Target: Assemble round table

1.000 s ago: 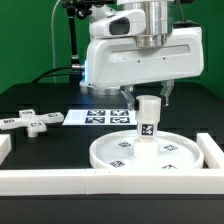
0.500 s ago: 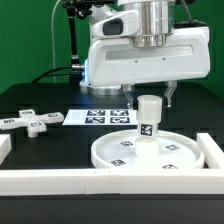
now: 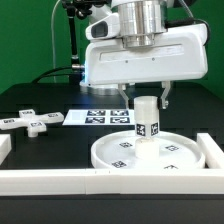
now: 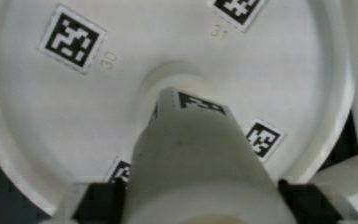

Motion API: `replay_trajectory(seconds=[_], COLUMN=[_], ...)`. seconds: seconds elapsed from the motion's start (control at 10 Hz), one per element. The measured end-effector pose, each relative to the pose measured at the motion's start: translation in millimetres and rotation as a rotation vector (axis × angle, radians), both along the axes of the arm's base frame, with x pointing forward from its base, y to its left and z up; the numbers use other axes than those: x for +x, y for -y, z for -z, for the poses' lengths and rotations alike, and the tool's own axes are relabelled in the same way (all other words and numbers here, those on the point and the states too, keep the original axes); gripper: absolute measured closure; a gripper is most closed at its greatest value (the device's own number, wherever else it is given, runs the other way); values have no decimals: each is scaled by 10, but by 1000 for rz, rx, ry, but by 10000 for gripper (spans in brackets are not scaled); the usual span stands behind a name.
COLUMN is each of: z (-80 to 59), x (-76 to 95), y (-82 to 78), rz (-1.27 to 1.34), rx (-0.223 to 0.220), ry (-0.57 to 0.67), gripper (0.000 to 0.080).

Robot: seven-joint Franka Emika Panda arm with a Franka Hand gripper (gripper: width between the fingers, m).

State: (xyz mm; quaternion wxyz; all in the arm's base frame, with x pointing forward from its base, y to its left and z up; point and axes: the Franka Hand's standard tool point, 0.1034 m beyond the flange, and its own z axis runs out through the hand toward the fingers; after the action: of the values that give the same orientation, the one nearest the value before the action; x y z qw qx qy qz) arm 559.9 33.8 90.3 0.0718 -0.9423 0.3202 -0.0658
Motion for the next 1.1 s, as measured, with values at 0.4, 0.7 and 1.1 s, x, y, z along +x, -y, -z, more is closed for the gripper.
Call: replay_trajectory(seconds=[0.4, 0.7, 1.1], z=[1, 5, 21], x=[-26, -34, -35], y=[-5, 22, -39], rz=[247, 527, 954], rx=[56, 143, 282], ry=[-26, -54, -107], gripper=[390, 389, 389])
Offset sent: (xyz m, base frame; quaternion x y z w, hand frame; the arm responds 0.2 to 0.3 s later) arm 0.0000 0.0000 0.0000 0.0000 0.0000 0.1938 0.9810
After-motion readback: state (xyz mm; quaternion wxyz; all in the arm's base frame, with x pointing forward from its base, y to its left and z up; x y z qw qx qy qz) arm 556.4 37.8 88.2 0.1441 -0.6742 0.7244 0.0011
